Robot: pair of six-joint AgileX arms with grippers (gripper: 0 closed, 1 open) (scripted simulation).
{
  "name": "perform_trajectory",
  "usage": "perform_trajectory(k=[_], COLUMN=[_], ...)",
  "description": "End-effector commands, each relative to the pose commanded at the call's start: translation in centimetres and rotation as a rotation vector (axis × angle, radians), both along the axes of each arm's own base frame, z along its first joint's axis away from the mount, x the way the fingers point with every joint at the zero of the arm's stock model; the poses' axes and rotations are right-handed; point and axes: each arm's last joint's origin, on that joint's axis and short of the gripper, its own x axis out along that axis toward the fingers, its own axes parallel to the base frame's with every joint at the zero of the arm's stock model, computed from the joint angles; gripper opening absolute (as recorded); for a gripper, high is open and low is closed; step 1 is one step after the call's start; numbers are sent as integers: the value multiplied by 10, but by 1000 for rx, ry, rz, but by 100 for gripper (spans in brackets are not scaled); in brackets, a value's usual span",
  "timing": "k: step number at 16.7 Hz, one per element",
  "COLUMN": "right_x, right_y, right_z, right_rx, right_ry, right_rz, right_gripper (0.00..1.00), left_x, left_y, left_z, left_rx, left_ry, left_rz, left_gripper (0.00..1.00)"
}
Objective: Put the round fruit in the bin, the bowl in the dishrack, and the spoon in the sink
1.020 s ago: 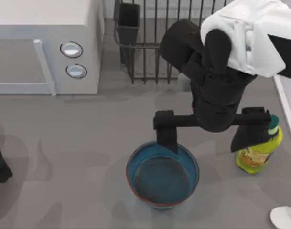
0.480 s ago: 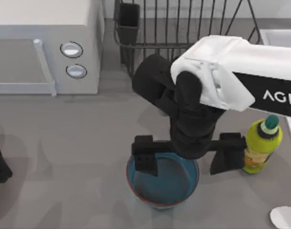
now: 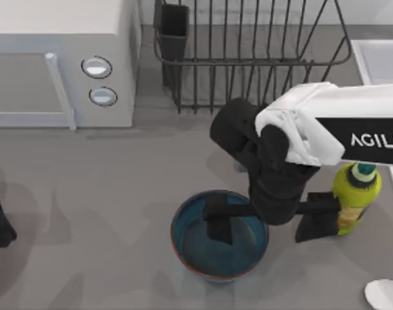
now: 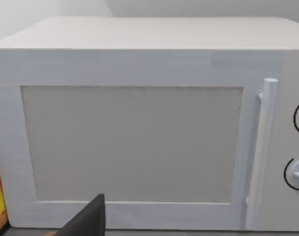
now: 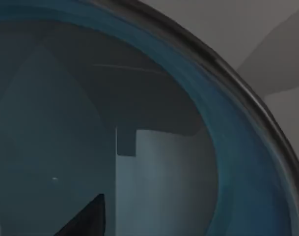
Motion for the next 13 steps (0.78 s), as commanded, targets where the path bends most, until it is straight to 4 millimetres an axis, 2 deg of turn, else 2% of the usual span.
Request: perform_trajectory(k=[4, 13], right_x=[1, 1], right_y=[-1, -1], right_z=[-1, -1], right_rx=[-1, -1], right_ry=[0, 0], right_rz=[0, 0], right_gripper=[100, 32], left_x=[0, 0], left_y=[0, 0], left_z=[0, 0], left_rx=[0, 0], left_ry=[0, 0], left_rz=[0, 0], left_gripper=[100, 100])
